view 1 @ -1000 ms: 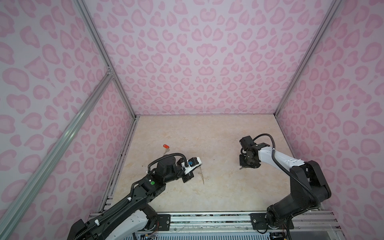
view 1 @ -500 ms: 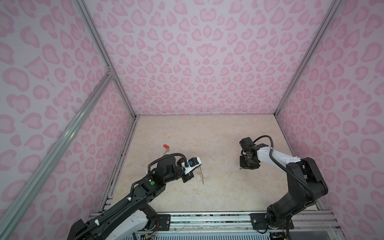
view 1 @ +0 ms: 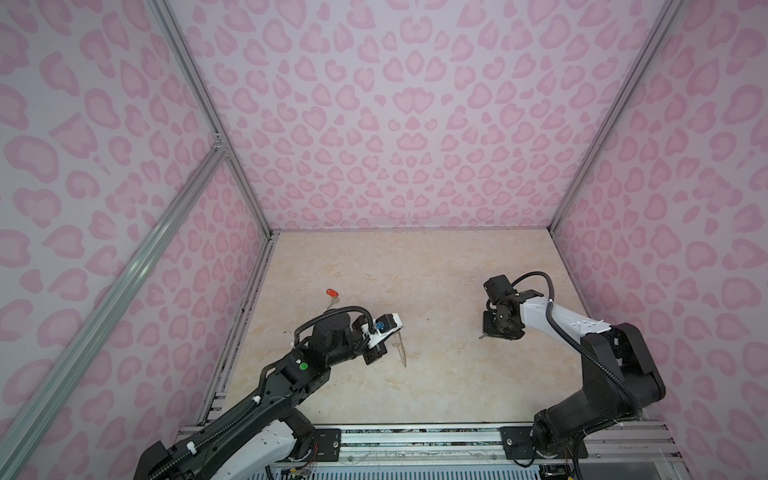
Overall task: Put the keys on the keyring
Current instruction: 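Lower the right gripper onto the blue-tagged key's small ring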
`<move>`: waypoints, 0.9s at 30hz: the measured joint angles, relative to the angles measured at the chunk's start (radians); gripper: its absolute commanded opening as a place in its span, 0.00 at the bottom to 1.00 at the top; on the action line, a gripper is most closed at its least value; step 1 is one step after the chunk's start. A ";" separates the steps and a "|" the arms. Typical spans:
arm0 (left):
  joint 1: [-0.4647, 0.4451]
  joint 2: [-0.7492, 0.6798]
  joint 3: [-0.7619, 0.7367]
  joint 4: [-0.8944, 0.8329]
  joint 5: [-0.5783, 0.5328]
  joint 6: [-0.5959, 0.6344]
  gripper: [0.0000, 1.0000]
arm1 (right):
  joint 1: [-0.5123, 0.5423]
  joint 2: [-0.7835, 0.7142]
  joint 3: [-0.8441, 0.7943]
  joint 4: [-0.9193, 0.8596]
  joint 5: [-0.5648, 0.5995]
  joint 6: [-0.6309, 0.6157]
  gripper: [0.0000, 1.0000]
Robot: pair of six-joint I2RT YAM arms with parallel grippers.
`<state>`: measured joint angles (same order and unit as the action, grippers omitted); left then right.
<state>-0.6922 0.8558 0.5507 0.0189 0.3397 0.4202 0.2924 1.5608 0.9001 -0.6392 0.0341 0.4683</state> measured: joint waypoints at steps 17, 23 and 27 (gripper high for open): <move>0.000 0.002 -0.010 -0.003 0.000 0.002 0.04 | 0.005 -0.004 -0.012 0.006 0.018 0.011 0.21; 0.000 0.007 0.001 -0.003 0.002 0.002 0.04 | 0.015 -0.005 -0.012 0.014 0.012 0.011 0.21; 0.000 0.011 0.002 -0.003 0.002 0.002 0.03 | 0.025 -0.007 -0.012 0.014 0.010 0.014 0.21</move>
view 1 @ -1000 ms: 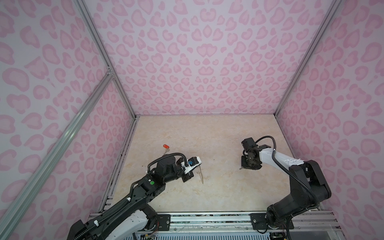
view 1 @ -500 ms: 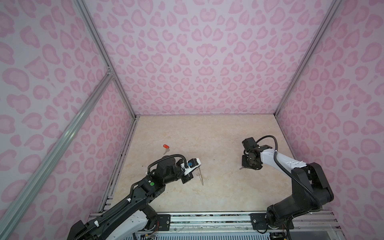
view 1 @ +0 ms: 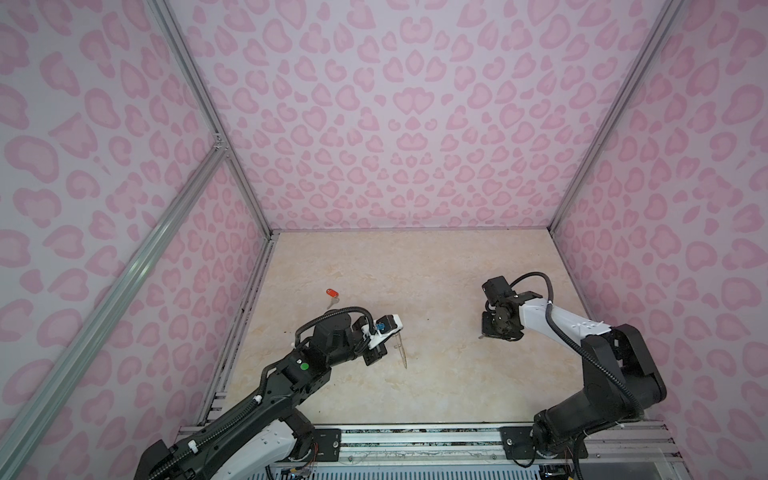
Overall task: Put the keys on the keyring
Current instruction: 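Lower the right gripper onto the blue-tagged key's small ring, then close the right gripper on the key ring and lift the key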
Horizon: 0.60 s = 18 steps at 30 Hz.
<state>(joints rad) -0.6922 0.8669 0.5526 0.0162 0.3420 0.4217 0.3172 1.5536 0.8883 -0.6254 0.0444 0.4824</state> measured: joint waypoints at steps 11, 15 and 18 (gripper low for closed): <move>-0.001 0.006 0.000 0.000 0.002 -0.002 0.03 | 0.010 0.046 0.011 0.006 -0.019 0.005 0.15; -0.001 0.002 -0.003 0.001 0.001 -0.002 0.04 | 0.010 0.056 0.011 0.003 -0.019 0.004 0.09; -0.001 0.000 -0.006 0.001 0.001 -0.002 0.04 | 0.010 0.056 0.011 0.002 -0.018 0.004 0.03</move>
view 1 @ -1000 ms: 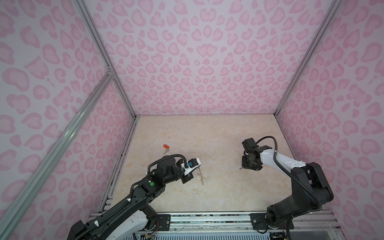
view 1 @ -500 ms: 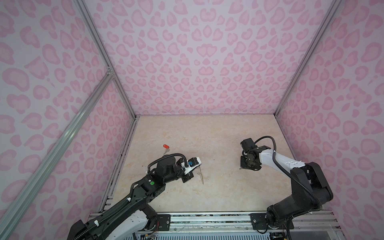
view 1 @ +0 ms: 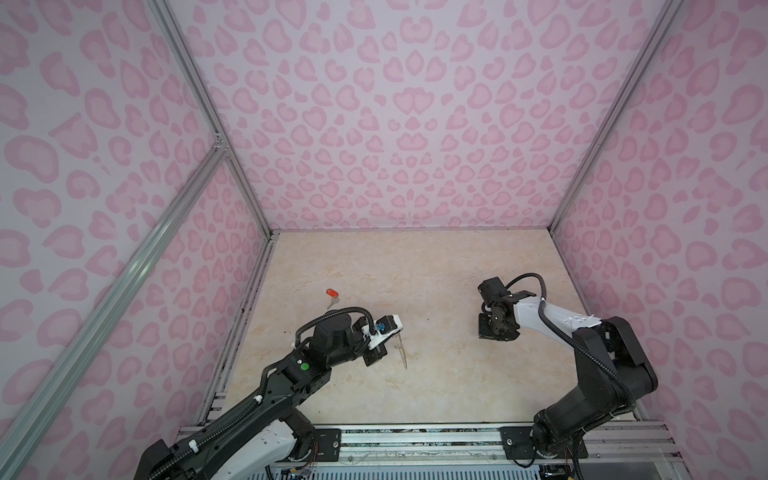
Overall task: Put the keys on the keyring
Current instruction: 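Close the right gripper on the key ring and lift the key, then carry the blue-tagged key toward the split ring held by the left gripper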
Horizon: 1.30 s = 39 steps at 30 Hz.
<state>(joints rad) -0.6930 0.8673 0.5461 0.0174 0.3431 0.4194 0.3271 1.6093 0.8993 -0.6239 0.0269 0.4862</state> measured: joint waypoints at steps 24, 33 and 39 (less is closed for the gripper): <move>0.000 -0.001 -0.015 0.008 -0.003 0.000 0.03 | 0.285 -0.031 0.144 -0.077 0.081 -0.382 0.00; 0.000 -0.030 -0.013 0.004 -0.003 0.001 0.03 | 0.372 -0.201 0.065 0.029 -0.035 -0.640 0.00; 0.000 -0.029 -0.003 -0.003 0.024 0.009 0.03 | 0.377 -0.332 -0.003 0.110 -0.171 -0.793 0.00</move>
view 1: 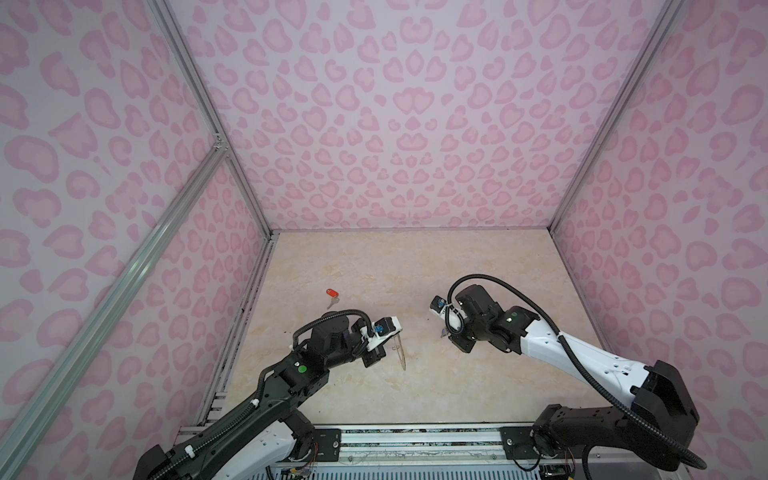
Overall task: Put the keys on the keyring
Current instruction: 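Carry the blue-tagged key toward the split ring held by the left gripper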
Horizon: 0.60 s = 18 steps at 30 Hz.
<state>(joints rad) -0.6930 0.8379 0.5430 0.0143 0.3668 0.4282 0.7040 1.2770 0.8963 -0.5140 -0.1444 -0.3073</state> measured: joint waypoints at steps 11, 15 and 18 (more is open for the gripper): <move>0.000 0.003 0.003 0.000 0.103 0.055 0.04 | -0.002 -0.179 -0.106 0.125 -0.184 -0.178 0.00; 0.000 0.010 0.020 -0.002 0.142 0.078 0.04 | 0.003 -0.224 -0.134 0.158 -0.238 -0.203 0.00; 0.000 0.022 0.035 -0.002 0.160 0.092 0.03 | 0.023 -0.251 -0.151 0.181 -0.257 -0.204 0.00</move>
<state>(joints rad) -0.6930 0.8597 0.5781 0.0128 0.5266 0.5205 0.7265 1.0256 0.7452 -0.3328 -0.4019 -0.5117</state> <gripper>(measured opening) 0.050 0.047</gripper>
